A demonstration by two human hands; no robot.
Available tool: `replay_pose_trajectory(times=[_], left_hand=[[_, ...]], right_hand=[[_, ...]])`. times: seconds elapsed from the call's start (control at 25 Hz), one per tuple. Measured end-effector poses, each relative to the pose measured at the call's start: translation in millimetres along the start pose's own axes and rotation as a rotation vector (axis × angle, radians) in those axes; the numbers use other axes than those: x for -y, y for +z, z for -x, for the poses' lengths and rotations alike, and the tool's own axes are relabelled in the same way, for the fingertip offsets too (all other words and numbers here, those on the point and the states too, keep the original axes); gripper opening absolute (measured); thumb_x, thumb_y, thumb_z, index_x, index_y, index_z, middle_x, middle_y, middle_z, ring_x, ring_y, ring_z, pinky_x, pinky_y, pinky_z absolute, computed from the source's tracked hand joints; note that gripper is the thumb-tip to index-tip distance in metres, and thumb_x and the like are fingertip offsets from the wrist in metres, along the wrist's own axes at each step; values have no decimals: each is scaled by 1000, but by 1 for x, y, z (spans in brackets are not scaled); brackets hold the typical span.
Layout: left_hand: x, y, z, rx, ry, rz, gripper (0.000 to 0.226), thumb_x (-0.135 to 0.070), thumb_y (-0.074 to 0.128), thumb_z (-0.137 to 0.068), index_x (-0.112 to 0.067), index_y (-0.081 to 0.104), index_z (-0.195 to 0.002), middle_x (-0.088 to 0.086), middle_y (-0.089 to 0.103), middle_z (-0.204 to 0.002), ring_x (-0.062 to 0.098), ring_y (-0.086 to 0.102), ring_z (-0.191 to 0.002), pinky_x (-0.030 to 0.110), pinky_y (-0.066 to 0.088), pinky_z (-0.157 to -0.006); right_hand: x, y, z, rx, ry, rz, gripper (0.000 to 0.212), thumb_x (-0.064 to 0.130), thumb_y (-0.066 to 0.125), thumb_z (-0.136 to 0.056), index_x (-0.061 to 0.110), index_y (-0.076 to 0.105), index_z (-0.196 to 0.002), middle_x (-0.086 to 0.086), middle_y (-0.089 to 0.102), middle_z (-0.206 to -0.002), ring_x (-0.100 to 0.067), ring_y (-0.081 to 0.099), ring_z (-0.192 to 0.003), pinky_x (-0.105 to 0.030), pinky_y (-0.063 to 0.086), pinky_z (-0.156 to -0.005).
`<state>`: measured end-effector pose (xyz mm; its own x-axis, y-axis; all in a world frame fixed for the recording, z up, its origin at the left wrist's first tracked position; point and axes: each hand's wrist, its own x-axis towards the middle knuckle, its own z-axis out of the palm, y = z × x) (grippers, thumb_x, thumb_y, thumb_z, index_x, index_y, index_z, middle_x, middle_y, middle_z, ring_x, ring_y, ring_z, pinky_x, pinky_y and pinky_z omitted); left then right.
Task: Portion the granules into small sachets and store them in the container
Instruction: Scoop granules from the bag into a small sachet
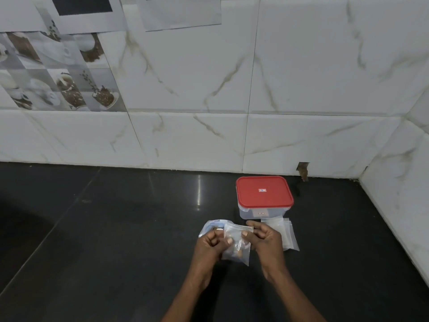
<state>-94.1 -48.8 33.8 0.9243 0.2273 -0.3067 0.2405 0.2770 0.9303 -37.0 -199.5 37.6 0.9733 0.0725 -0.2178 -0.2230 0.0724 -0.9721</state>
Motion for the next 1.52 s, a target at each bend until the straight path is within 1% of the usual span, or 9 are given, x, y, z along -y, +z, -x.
replay_pose_trajectory(times=[0.08, 0.24, 0.36, 0.52, 0.76, 1.0, 1.16, 1.32, 1.52], left_hand=[[4, 0, 4, 92, -61, -14, 13, 0, 75, -84, 0, 75, -97, 24, 76, -99, 31, 74, -83, 41, 57, -78], [1, 5, 7, 82, -58, -8, 9, 1, 75, -83, 1, 77, -92, 26, 76, -94, 30, 74, -78, 43, 59, -79], [-7, 12, 0, 36, -29, 18, 15, -7, 72, -89, 1, 76, -101, 27, 75, -100, 41, 73, -90, 57, 57, -90], [-6, 13, -7, -58, -65, 13, 12, -10, 74, -87, -1, 77, -94, 27, 75, -96, 46, 71, -93, 66, 55, -88], [-2, 11, -9, -69, -84, 33, 15, -5, 75, -84, 6, 72, -93, 37, 69, -98, 41, 70, -84, 56, 57, -83], [-6, 14, -4, 52, -165, -28, 6, -5, 69, -90, 0, 73, -92, 18, 73, -84, 31, 74, -81, 47, 61, -79], [-6, 18, -3, 103, -214, 3, 21, -3, 67, -90, 9, 65, -108, 25, 75, -102, 36, 75, -93, 45, 62, -80], [-7, 22, -2, 74, -200, -46, 11, -1, 64, -86, -1, 68, -96, 22, 70, -92, 33, 70, -90, 51, 56, -90], [-7, 21, -4, 65, -122, -112, 10, -16, 76, -69, -9, 70, -74, 20, 66, -80, 34, 61, -82, 46, 49, -80]], right_hand=[[3, -5, -1, 4, 6, -50, 23, -7, 71, -81, 2, 71, -102, -14, 77, -91, -32, 72, -85, -49, 56, -83], [6, -9, 1, 54, 36, -57, 6, -3, 69, -84, 1, 73, -87, -20, 74, -87, -32, 68, -80, -48, 55, -80], [7, -9, 0, 120, 58, 10, 7, 3, 67, -89, 4, 74, -89, -18, 75, -88, -31, 70, -82, -47, 56, -81], [16, -9, 4, 173, 79, 17, 10, 7, 68, -88, 4, 73, -96, -16, 76, -91, -35, 72, -88, -48, 57, -83], [14, -9, 7, 140, 98, 68, 7, 4, 69, -85, 0, 72, -90, -22, 73, -87, -42, 69, -89, -54, 57, -79], [18, -8, 12, 153, 187, 105, 9, 3, 69, -84, -1, 71, -92, -21, 72, -91, -34, 71, -88, -43, 61, -70], [15, -13, 9, 152, 216, 173, 5, 8, 72, -80, 6, 73, -85, -15, 73, -86, -30, 70, -88, -41, 61, -70], [13, -12, 10, 146, 228, 212, 10, 19, 73, -73, 12, 75, -79, -13, 72, -85, -29, 67, -91, -40, 59, -73], [19, -12, 15, 159, 210, 174, 5, 7, 71, -78, 3, 74, -77, -11, 69, -76, -22, 63, -81, -35, 54, -68]])
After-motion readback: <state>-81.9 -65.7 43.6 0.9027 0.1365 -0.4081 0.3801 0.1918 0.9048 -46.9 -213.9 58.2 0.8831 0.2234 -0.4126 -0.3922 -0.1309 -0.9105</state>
